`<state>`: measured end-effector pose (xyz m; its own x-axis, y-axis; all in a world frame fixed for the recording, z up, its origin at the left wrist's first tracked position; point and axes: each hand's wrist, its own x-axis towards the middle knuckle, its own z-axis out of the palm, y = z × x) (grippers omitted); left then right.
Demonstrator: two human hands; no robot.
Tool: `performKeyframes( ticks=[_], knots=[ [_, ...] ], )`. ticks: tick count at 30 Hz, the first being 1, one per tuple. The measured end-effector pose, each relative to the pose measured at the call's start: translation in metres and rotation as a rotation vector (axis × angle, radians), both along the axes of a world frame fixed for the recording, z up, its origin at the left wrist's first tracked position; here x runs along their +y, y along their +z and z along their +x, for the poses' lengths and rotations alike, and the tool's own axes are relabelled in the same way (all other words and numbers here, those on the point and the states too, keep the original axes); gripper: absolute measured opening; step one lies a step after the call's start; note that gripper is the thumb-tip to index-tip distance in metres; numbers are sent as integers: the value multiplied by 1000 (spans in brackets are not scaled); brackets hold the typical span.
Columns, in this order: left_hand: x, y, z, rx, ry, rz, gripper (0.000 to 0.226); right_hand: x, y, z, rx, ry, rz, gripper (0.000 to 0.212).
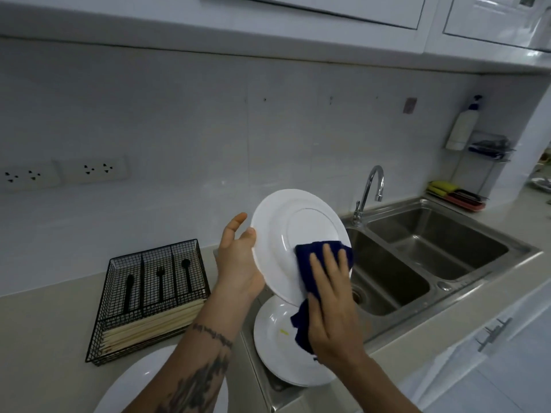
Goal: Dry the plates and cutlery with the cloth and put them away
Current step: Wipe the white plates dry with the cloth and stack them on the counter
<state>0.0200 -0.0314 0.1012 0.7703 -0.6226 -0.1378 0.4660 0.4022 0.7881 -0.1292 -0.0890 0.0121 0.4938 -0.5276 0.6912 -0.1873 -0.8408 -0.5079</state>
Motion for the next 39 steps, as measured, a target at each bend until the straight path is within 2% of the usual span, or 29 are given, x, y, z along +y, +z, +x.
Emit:
performKeyframes(
  ticks=[5,9,12,18,20,24,25,27,31,33,36,39],
  knots=[
    [-8,4,-16,50,-136,-50,40,-2,18,6,239,4,-305,57],
    [-5,8,-12,27,-217,-100,46,-22,48,21,281,25,-338,54],
    [-1,8,-7,-32,-243,-119,48,-34,69,34,185,42,-201,53],
    [10,3,5,-162,-142,-33,43,-66,78,37,34,-30,160,56],
    [10,5,9,-212,-137,13,42,-58,78,42,50,-20,152,57],
    [9,13,9,-300,-117,47,42,-40,87,57,166,94,-153,55],
    [9,15,10,-300,-113,40,43,-42,90,57,178,106,-170,55],
    [11,14,14,-310,-99,22,43,-52,91,53,148,108,-83,55],
    [22,8,20,-287,-35,-12,41,-70,68,30,-47,72,275,57],
    [25,2,23,-261,-31,-5,41,-69,50,19,-76,70,407,58],
    [23,-4,24,-253,-48,32,41,-62,42,16,-41,21,419,61],
    [16,-5,16,-307,-96,94,40,-58,58,21,66,34,263,60]
  ],
)
